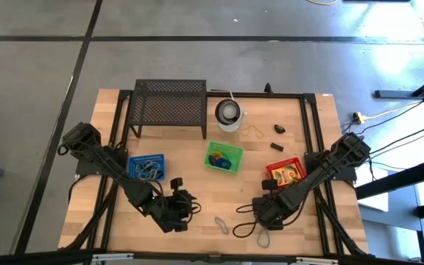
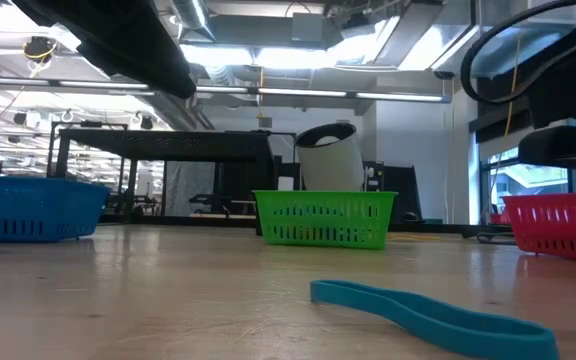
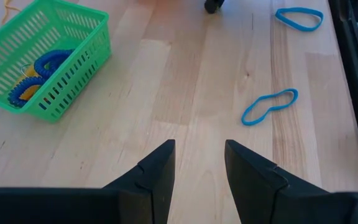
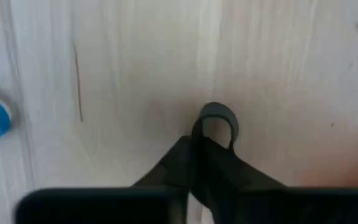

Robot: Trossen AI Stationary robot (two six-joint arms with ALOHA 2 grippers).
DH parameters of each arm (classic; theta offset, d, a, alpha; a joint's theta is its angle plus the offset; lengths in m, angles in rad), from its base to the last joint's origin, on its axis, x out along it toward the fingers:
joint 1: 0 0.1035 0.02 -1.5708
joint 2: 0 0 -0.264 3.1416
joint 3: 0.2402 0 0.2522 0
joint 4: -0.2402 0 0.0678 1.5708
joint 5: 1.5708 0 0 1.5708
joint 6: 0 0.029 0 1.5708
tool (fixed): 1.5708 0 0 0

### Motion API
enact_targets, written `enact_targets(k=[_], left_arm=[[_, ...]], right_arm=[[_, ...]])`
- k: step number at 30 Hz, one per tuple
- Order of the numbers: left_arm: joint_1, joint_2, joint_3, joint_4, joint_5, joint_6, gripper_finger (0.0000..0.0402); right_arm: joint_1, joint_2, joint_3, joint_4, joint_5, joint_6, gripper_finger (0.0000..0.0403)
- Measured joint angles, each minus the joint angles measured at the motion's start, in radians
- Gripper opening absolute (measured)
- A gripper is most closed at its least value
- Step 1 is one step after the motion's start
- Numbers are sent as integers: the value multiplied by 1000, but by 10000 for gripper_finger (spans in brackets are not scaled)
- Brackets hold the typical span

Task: Pick & Place Office Desk Supplies
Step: Put the black rubber band into the blue bin

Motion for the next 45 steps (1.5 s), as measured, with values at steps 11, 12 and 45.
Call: enact_targets(k=[11,12,45], left_arm=[[0,0,0,26,-36,56,134],[0,0,0,41,-42,74,134],[0,-1,1,557,-44,723,191]], right_arm=[[0,0,83,41,63,-48,9],[0,0,102,47,96,-58,7],[-93,-1,286,674,261,-502,13]])
